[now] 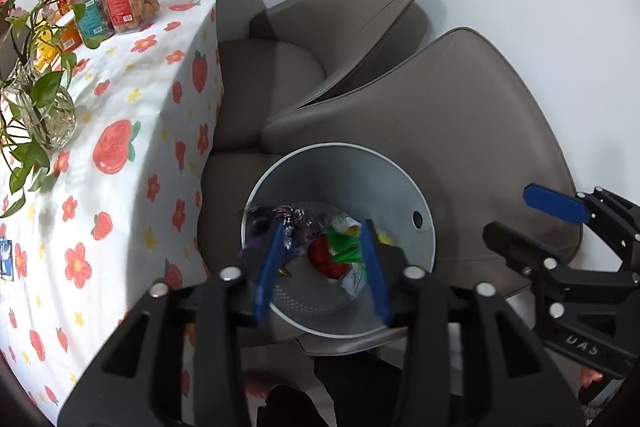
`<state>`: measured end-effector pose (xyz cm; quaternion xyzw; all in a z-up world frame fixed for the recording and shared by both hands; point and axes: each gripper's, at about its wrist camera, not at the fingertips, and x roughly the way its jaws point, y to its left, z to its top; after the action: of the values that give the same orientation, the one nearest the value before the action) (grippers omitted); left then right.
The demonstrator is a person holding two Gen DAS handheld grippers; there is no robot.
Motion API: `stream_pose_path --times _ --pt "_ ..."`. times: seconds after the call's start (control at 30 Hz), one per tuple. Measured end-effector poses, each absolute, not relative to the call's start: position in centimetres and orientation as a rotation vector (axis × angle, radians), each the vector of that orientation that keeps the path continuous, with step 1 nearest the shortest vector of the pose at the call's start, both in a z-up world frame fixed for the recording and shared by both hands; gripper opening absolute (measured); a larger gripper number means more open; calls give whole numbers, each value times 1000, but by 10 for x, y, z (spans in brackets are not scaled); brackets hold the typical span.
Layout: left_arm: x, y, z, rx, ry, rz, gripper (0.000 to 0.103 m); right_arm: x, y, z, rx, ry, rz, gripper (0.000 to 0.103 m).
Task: Collect trash
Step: 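Carry both wrappers to the grey bin and open both tools over it, then move both tools back over the table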
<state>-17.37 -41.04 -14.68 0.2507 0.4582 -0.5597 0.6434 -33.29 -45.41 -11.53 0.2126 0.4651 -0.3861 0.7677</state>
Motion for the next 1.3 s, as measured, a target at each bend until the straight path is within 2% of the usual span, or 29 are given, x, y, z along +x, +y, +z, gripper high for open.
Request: stream_pose_path --times 0.07,0.33,1.0,1.3 --pt "-173 -408 -146 561 1047 -1270 49 -334 -455 -114 460 1007 -831 56" --pt "-140 -365 -135 506 1024 -1138 49 -288 -437 -109 388 995 -686 56" --pt "30 -84 -101 143 998 -483 49 -55 -237 -84 65 940 -108 56" --pt "69 -21 -102 77 993 -383 49 9 -180 -77 11 911 -33 56"
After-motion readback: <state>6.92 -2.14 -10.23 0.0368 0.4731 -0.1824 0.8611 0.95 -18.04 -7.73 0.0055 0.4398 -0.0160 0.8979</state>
